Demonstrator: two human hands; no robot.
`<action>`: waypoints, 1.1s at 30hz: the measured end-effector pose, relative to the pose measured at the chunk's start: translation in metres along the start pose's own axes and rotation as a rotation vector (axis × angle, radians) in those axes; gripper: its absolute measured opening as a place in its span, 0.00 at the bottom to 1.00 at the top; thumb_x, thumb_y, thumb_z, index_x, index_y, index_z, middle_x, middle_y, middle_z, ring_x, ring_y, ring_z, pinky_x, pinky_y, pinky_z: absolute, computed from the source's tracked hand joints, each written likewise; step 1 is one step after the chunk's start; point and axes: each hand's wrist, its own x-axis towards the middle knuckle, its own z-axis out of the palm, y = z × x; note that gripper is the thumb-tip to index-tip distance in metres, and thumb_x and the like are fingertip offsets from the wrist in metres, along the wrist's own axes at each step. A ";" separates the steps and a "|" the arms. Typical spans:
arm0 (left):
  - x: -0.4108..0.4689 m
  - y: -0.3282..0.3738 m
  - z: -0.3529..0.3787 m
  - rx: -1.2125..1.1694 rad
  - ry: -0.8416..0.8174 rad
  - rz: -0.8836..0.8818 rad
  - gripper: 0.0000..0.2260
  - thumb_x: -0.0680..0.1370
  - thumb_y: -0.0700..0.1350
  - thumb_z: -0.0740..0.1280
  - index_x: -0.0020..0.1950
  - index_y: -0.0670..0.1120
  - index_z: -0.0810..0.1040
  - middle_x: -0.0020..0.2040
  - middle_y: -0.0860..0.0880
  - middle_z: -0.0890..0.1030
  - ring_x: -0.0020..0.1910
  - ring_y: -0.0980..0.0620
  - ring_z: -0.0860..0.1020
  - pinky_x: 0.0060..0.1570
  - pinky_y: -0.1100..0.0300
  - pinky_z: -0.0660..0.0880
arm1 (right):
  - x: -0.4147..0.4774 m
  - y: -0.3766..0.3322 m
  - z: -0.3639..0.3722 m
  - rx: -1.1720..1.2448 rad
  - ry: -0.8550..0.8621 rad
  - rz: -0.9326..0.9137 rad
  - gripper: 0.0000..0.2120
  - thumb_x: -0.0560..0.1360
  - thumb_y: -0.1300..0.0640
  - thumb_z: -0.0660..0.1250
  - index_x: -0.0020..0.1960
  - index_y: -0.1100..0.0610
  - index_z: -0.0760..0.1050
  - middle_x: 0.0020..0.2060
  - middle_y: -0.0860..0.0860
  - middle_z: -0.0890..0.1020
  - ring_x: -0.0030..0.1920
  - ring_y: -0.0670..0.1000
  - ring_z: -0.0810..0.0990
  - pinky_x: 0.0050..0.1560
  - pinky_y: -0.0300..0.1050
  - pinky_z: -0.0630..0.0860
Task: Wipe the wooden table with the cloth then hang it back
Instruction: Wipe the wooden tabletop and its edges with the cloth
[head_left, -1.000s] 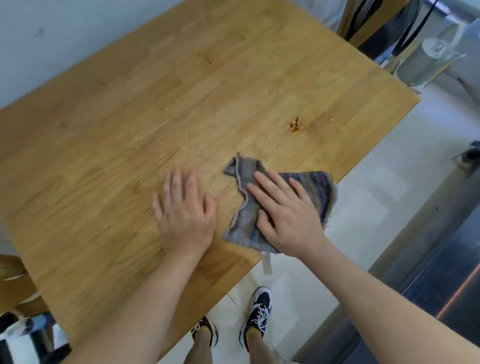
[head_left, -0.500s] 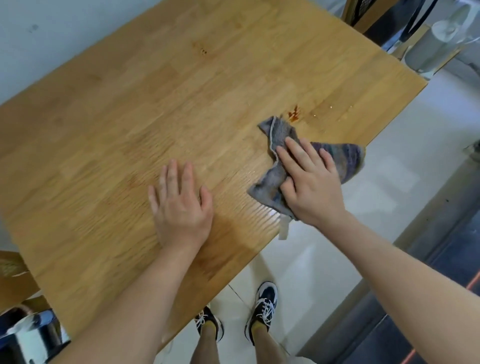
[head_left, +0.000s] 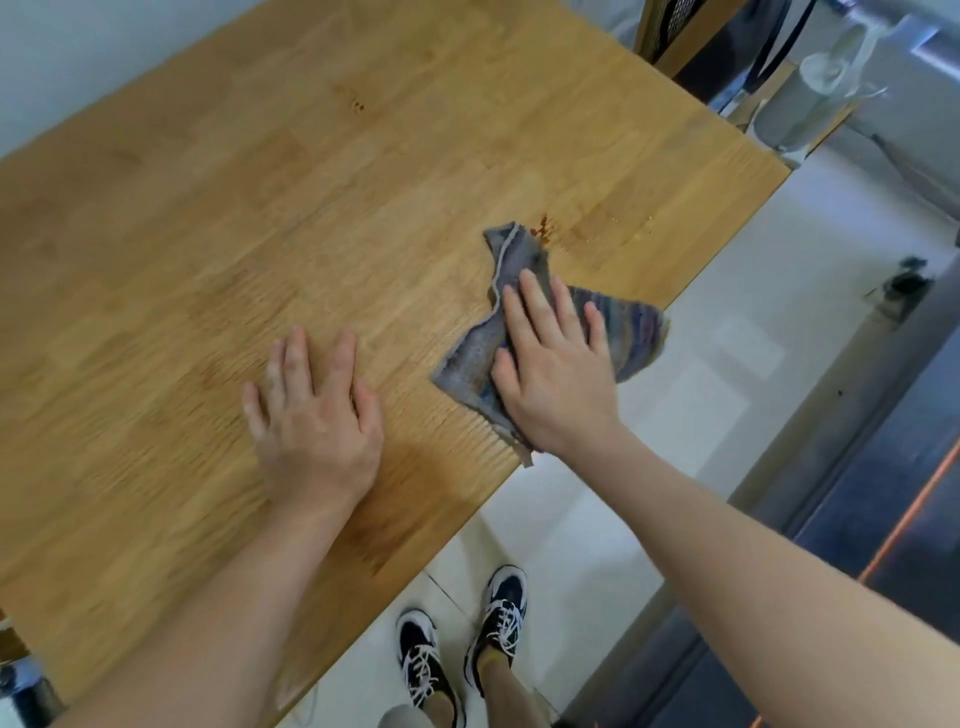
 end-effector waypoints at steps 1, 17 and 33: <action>0.000 0.001 -0.001 0.006 -0.007 -0.004 0.23 0.78 0.53 0.51 0.74 0.56 0.64 0.77 0.43 0.60 0.76 0.43 0.57 0.72 0.38 0.52 | -0.010 -0.018 0.003 0.004 -0.012 -0.044 0.28 0.81 0.44 0.50 0.79 0.51 0.57 0.79 0.49 0.57 0.79 0.54 0.52 0.76 0.60 0.51; 0.001 0.000 0.001 0.096 -0.095 0.043 0.23 0.80 0.52 0.50 0.77 0.58 0.58 0.77 0.40 0.56 0.76 0.41 0.54 0.70 0.37 0.51 | 0.055 -0.012 -0.003 0.028 -0.020 0.265 0.28 0.82 0.45 0.47 0.80 0.50 0.49 0.80 0.48 0.50 0.79 0.53 0.45 0.77 0.59 0.45; 0.034 -0.009 -0.006 -0.040 -0.057 0.232 0.19 0.78 0.50 0.53 0.69 0.53 0.68 0.71 0.43 0.67 0.69 0.42 0.63 0.70 0.40 0.58 | 0.052 -0.035 0.005 -0.002 0.047 0.374 0.29 0.80 0.48 0.48 0.79 0.55 0.54 0.79 0.53 0.54 0.79 0.56 0.51 0.76 0.58 0.50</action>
